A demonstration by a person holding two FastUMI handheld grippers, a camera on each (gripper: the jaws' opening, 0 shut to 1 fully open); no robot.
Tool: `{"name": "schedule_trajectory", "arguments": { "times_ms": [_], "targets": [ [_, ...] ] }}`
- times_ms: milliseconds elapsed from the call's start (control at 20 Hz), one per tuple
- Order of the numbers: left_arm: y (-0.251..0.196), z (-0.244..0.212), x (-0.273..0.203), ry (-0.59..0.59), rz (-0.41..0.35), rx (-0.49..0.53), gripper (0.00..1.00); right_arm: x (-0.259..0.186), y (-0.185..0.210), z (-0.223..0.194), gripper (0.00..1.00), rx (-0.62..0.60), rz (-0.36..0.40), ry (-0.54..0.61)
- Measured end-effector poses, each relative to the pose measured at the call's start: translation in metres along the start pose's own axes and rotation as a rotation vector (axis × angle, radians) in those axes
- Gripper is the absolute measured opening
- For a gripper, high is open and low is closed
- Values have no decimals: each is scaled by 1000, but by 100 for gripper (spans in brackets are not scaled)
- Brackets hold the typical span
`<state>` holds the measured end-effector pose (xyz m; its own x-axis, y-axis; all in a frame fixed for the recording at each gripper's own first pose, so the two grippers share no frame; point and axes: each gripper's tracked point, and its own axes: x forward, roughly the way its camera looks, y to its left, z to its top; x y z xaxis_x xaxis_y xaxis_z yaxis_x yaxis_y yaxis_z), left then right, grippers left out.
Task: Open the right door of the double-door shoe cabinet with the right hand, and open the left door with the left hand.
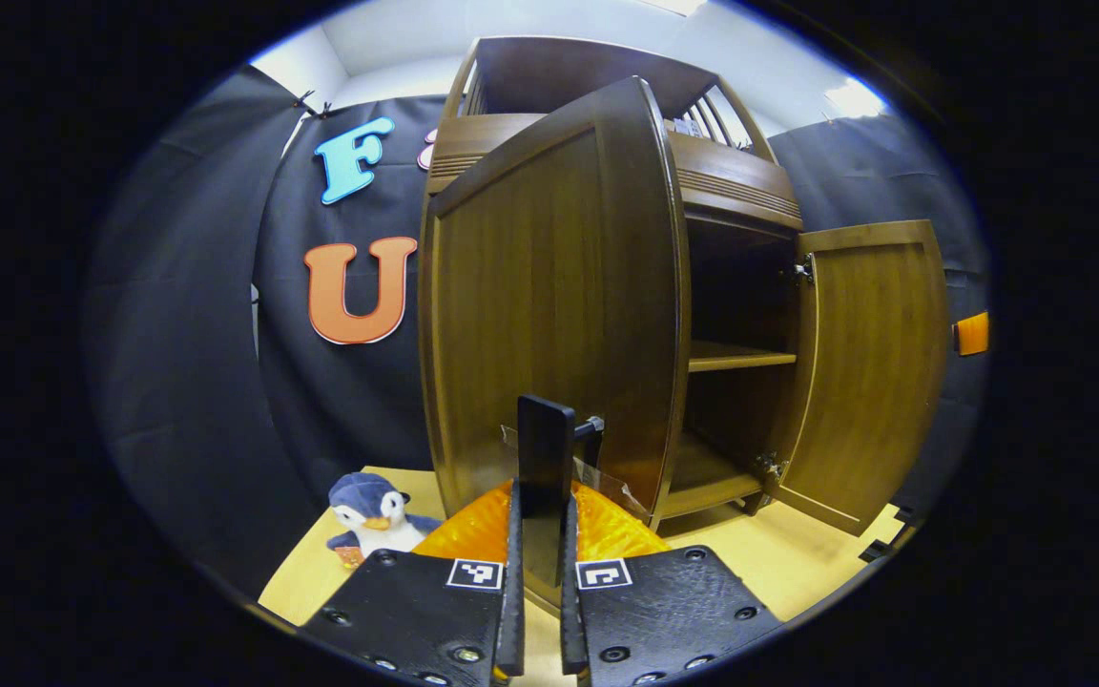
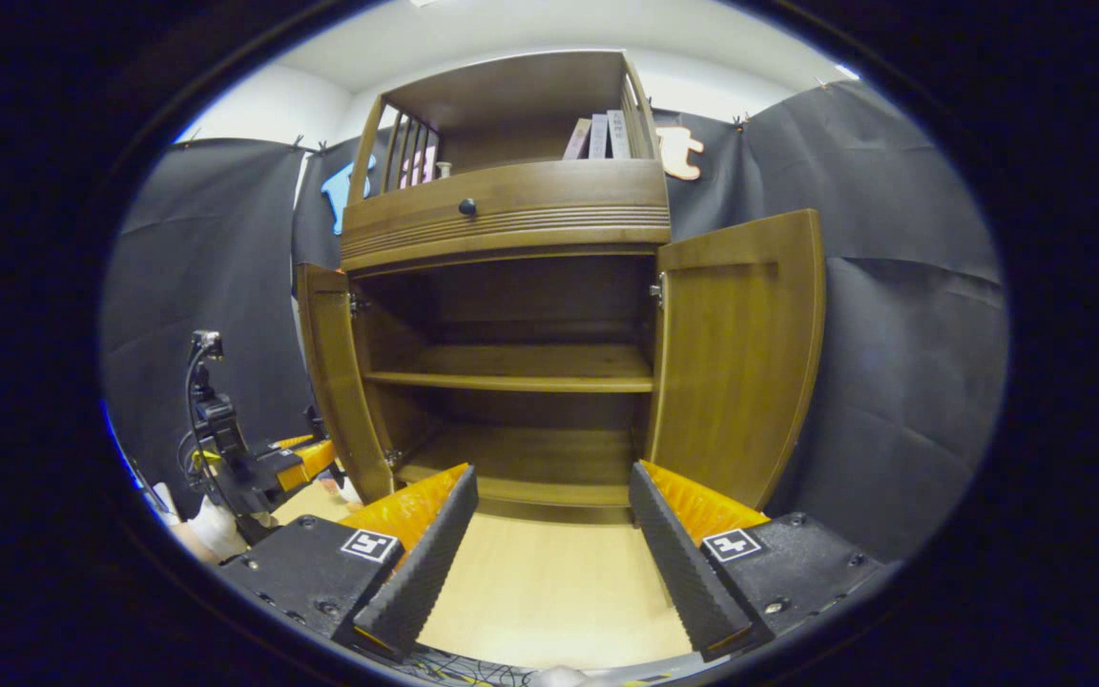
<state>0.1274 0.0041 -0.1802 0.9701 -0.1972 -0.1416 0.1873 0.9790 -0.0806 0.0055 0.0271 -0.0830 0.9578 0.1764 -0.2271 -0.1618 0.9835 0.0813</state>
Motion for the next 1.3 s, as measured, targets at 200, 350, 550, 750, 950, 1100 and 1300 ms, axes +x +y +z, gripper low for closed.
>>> {"name": "schedule_trajectory", "arguments": {
  "times_ms": [200, 350, 550, 750, 950, 1100, 1300],
  "targets": [
    [29, 0, -17, -10, 44, -24, 6, 4, 7, 4, 100, -11, 15, -5],
    [58, -2, -26, -26, 87, -22, 0, 6, 14, 4, 100, -21, 29, -2],
    [81, -4, -29, -36, 76, -40, 0, 4, 21, 2, 100, -26, 44, 0],
    [106, -4, -30, -61, 70, -41, 0, 3, 24, 0, 100, -30, 49, 4],
    [122, -5, -30, -54, -3, -70, 0, 1, 28, 2, 100, -40, 46, -4],
    [130, -6, -30, -46, -37, -49, 1, -1, 31, 1, 100, -44, 43, -4],
    [137, -7, -31, -44, -66, -65, 1, -1, 33, 2, 100, -54, 39, -4]
  ]
}}
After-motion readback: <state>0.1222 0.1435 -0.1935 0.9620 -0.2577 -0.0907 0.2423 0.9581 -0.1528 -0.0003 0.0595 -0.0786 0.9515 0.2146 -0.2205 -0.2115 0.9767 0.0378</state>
